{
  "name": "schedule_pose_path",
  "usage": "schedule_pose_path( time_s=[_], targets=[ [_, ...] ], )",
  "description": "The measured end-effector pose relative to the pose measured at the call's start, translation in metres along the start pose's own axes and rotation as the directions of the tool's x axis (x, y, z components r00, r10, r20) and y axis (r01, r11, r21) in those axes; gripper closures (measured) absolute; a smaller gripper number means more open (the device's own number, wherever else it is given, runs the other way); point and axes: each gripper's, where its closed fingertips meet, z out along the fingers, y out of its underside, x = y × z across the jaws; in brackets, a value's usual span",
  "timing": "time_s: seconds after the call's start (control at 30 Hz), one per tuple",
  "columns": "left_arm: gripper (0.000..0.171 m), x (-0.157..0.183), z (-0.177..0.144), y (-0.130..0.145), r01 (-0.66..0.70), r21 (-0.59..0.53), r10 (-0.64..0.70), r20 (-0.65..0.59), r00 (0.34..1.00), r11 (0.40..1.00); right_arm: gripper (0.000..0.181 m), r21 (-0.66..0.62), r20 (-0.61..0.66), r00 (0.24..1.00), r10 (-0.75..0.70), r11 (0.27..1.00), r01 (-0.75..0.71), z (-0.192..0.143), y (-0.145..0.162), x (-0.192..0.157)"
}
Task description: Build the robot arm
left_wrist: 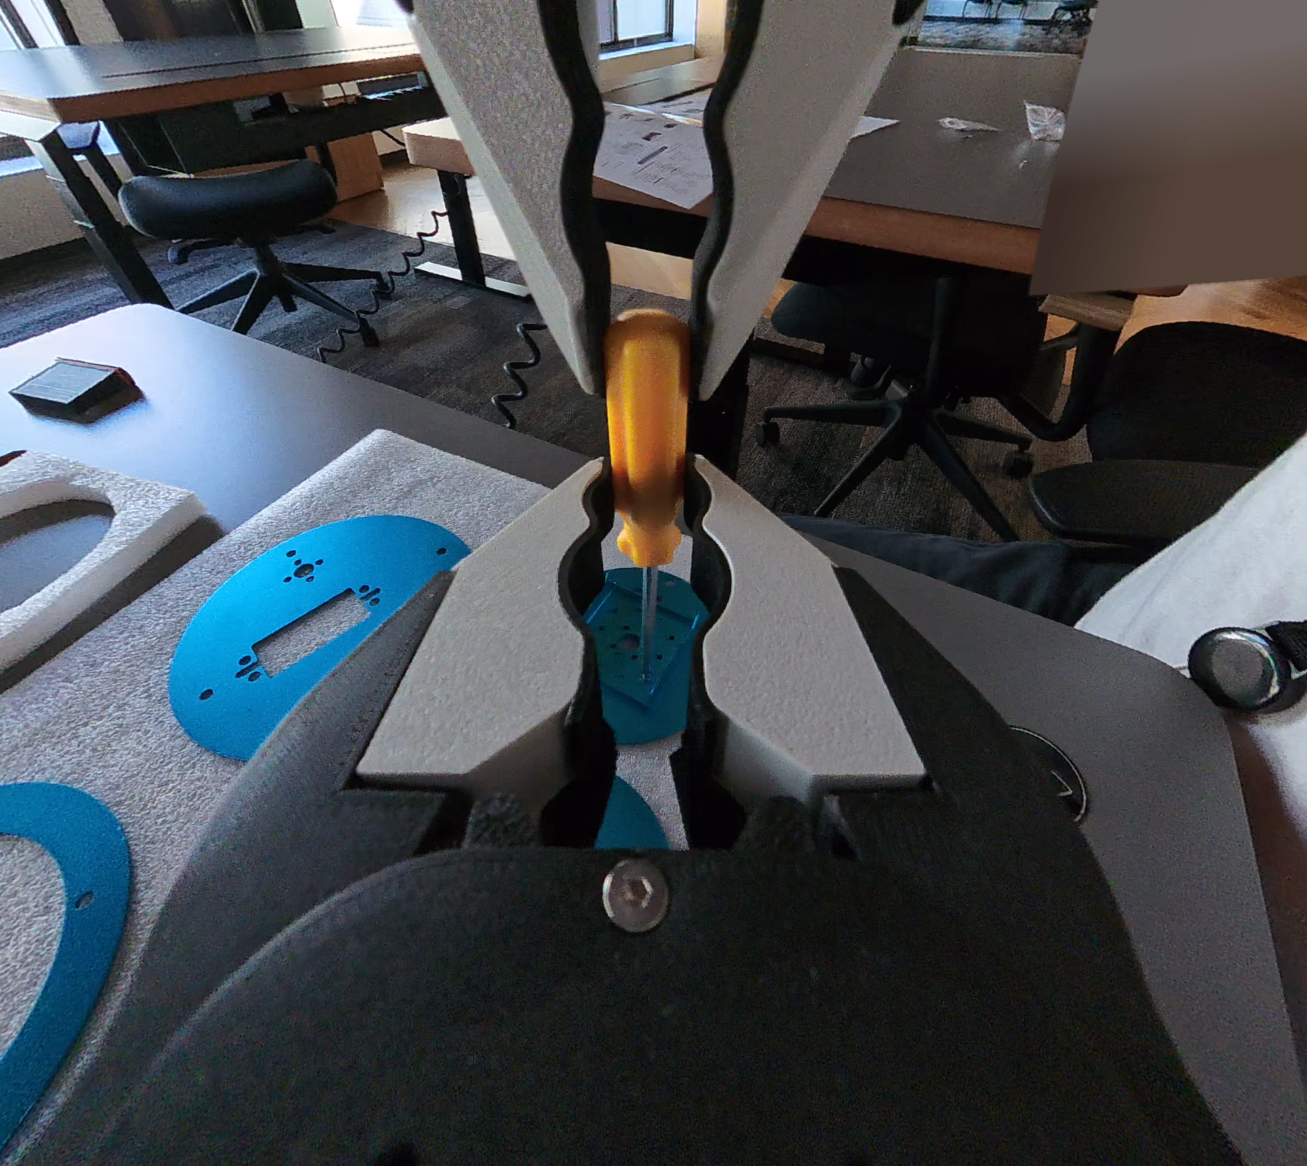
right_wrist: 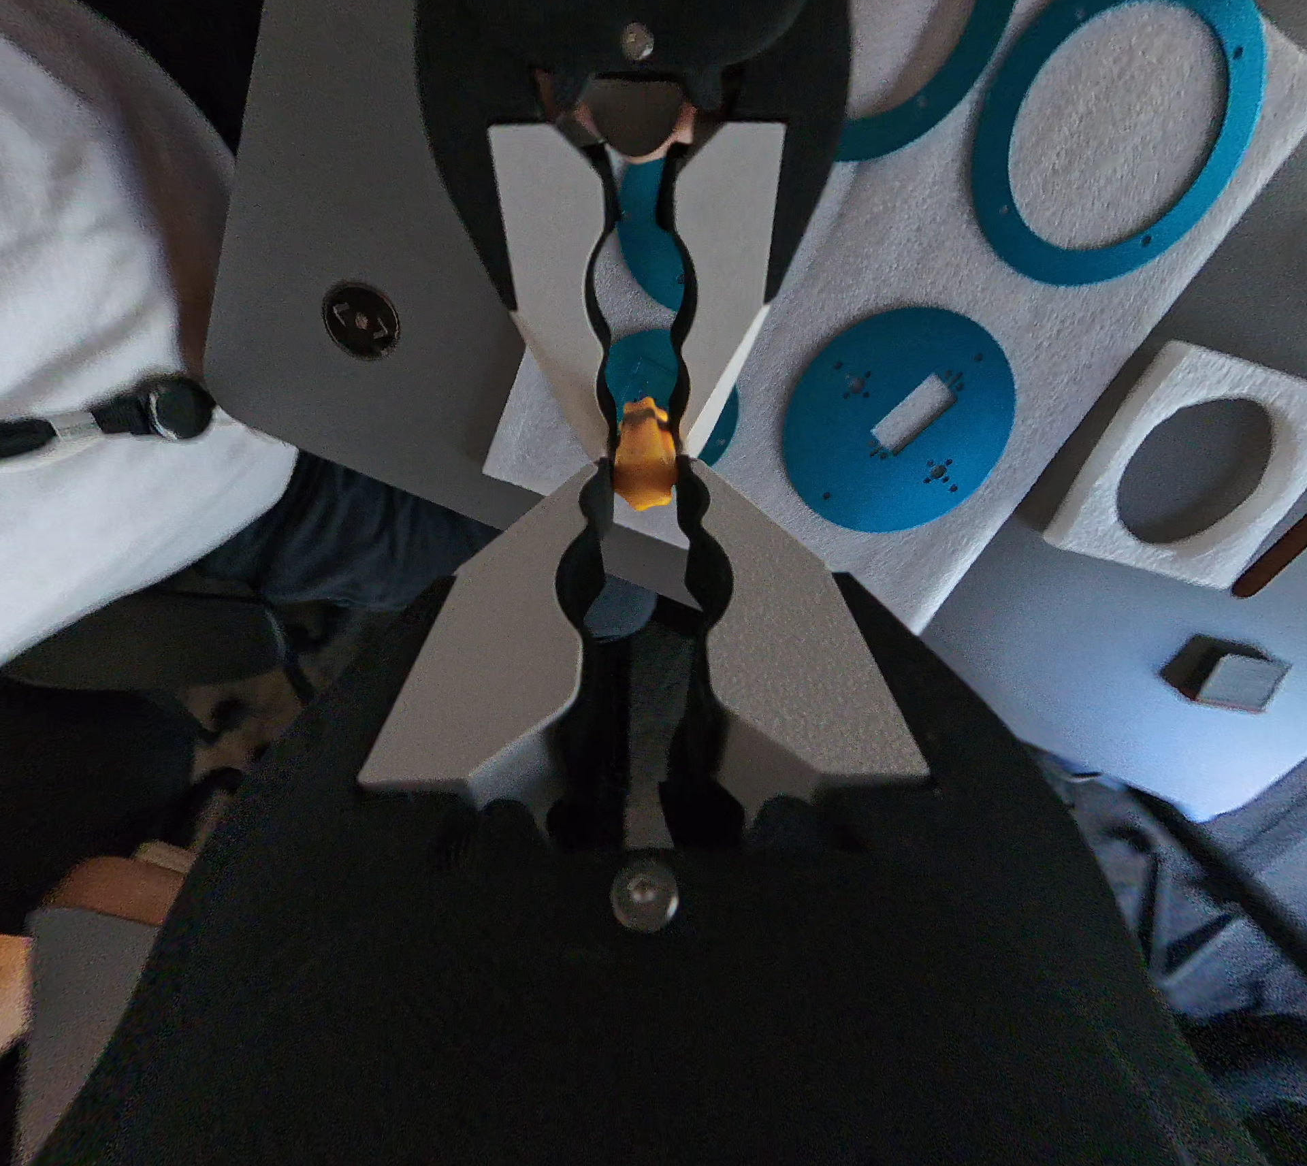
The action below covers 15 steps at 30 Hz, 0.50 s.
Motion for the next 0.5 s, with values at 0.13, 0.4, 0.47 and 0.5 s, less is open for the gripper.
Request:
schedule_pose_path(
  time_s=[0.13, 0.4, 0.47, 0.5],
  targets=[
    [0.154, -0.0013, 0.0007, 0.0005, -0.024, -0.004, 0.024, 0.019, 1.000, 1.000, 0.165, 0.005, 0.045, 0.974, 0.222, 0.975, -0.223, 0.0007, 0.0002, 0.0003],
    [0.154, 0.0032, 0.0003, 0.0006, -0.032, 0.005, 0.032, -0.005, 0.999, 0.999, 0.165, -0.028, -0.038, 0.977, -0.208, 0.978, 0.207, -0.0006, -0.0001, -0.0034],
    [0.154, 0.0036, 0.0009, 0.0005, -0.025, 0.007, 0.025, -0.017, 1.000, 1.000, 0.165, -0.045, -0.022, 0.982, -0.186, 0.982, 0.185, -0.0007, 0.0016, -0.0038],
    [0.154, 0.0030, 0.0010, 0.0004, -0.023, 0.005, 0.023, -0.014, 1.000, 1.000, 0.165, -0.051, -0.016, 0.988, -0.150, 0.987, 0.150, -0.0007, 0.0021, -0.0029]
  ],
)
